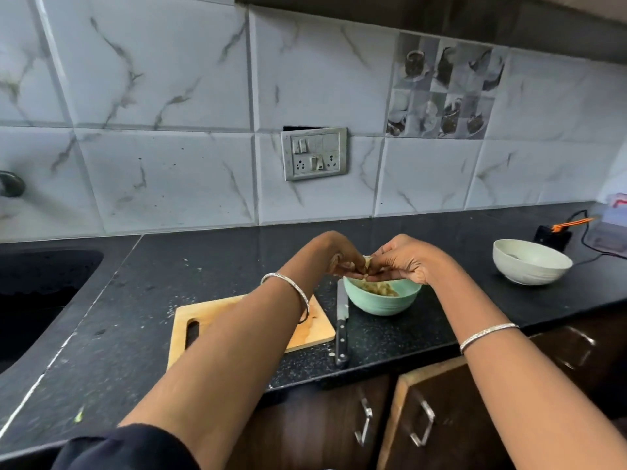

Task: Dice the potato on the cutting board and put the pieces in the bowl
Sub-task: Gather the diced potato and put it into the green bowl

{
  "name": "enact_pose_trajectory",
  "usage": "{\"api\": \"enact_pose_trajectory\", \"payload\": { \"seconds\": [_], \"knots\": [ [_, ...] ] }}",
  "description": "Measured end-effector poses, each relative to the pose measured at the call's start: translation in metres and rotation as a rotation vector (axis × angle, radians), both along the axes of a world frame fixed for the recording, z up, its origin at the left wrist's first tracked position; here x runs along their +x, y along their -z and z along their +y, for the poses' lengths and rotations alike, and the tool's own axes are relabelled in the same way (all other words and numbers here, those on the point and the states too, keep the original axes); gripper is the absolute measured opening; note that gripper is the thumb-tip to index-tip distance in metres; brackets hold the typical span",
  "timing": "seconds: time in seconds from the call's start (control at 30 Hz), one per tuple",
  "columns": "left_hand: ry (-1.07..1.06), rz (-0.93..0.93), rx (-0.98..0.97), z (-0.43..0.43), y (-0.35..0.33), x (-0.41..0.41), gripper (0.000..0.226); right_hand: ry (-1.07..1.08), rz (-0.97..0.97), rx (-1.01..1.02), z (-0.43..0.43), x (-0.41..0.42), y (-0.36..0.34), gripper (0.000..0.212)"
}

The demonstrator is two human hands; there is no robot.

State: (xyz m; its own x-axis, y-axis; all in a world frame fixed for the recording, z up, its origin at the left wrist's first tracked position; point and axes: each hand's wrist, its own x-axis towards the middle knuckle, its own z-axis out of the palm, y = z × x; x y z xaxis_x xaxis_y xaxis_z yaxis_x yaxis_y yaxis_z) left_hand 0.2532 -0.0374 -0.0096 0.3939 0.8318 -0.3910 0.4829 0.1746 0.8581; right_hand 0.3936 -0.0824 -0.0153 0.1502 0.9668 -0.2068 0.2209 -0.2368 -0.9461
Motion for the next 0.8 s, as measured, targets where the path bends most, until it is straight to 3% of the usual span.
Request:
{"api": "enact_pose_trajectory", "payload": {
  "seconds": [0.07,0.2,0.33,0.47,0.57,0.7,0.8],
  "knots": [
    [0.003,0.045,0.109,-0.001,0.011,0.013,0.005,0.059,-0.154,0.009,-0.001,0.007,0.005,0.012],
    [-0.001,0.179,0.381,0.01,0.037,0.027,0.03,0.099,-0.464,0.03,0.002,0.011,0.017,0.009],
    [-0.027,0.239,0.621,-0.001,0.028,0.022,0.02,0.164,-0.546,0.054,0.005,0.01,0.013,0.01],
    [-0.101,0.22,0.819,-0.004,0.029,0.018,0.016,0.279,-0.864,0.177,-0.003,0.007,0.012,0.003],
    [-0.07,0.232,0.921,-0.009,0.034,0.016,0.014,0.248,-0.951,0.183,-0.007,0.006,0.018,0.01],
    [0.051,0.263,0.961,-0.009,0.035,0.01,0.045,0.163,-0.971,0.215,-0.014,0.007,0.016,0.025],
    [0.071,0.187,0.951,-0.006,0.025,-0.012,0.022,0.245,-0.872,0.335,-0.017,0.001,0.012,0.023]
  ]
}}
